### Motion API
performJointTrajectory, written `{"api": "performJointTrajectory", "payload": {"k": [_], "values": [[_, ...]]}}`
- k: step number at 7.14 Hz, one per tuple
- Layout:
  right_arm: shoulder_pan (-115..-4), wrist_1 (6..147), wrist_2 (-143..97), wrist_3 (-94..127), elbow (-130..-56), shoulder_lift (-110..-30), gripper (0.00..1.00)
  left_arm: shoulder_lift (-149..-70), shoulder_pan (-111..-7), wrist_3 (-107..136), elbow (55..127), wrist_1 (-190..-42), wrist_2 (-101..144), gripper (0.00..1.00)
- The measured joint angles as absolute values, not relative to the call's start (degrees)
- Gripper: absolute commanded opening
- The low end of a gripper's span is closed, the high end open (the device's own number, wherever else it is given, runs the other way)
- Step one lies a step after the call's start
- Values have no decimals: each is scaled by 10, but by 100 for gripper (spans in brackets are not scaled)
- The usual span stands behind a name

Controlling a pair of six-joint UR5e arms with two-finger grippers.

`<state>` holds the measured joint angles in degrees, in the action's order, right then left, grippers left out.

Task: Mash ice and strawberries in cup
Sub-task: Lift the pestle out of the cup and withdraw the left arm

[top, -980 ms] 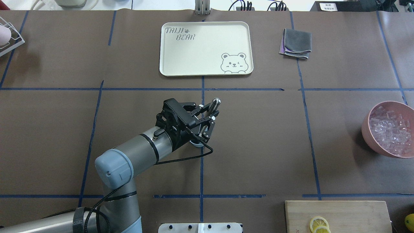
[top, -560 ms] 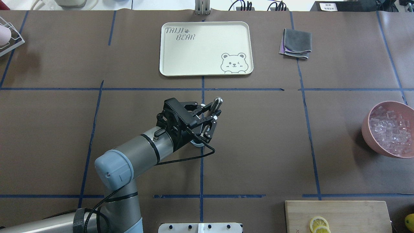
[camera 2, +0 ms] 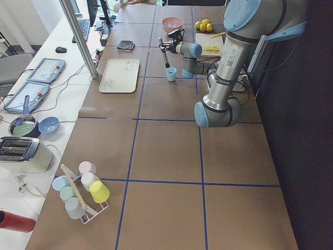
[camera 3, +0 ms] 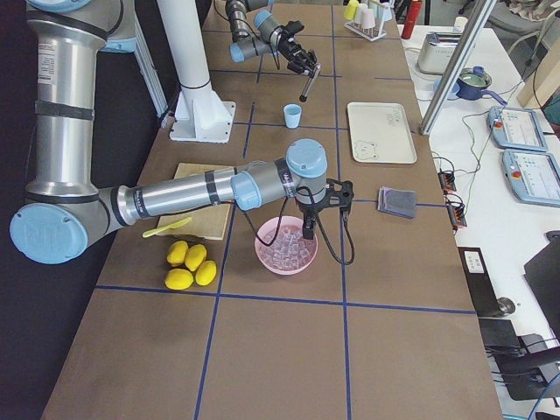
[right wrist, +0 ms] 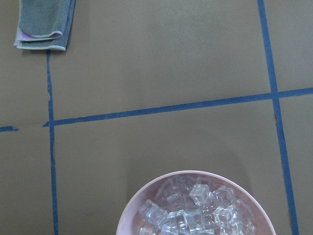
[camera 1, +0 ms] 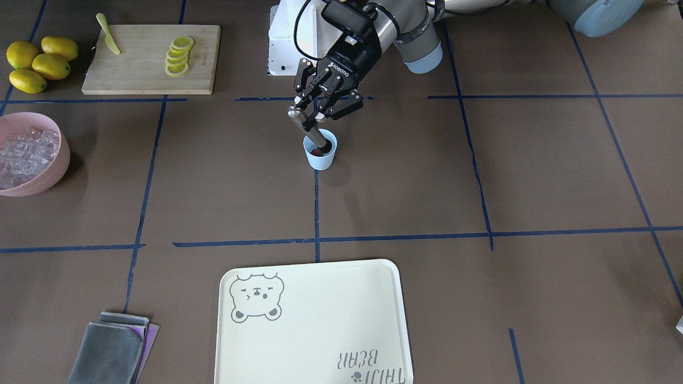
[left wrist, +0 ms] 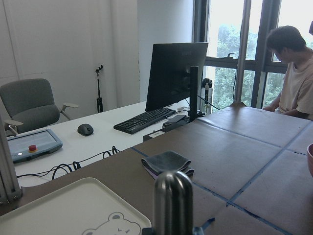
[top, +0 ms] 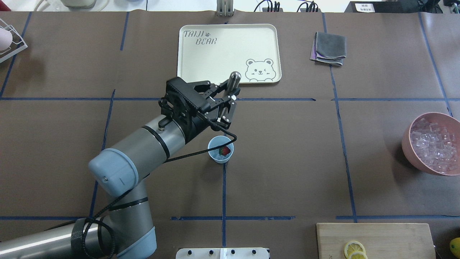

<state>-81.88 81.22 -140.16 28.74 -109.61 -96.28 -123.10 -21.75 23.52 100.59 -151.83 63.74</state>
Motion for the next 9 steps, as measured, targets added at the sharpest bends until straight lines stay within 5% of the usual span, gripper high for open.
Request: {"api": "performJointTrajectory", "payload": {"k": [2,6,9], "values": [[-819,812,-1401,288,-1094,-964,99,-1196,-260,236,1081,-1405,638,0],[-818,811,-1400,288,-1090,-963,99,-1083,-347,242,1110,-1266,706,0],[-818,809,-1400,289,-1085,-963,99,-988,-506,241,1124,-1173,926,0]]}}
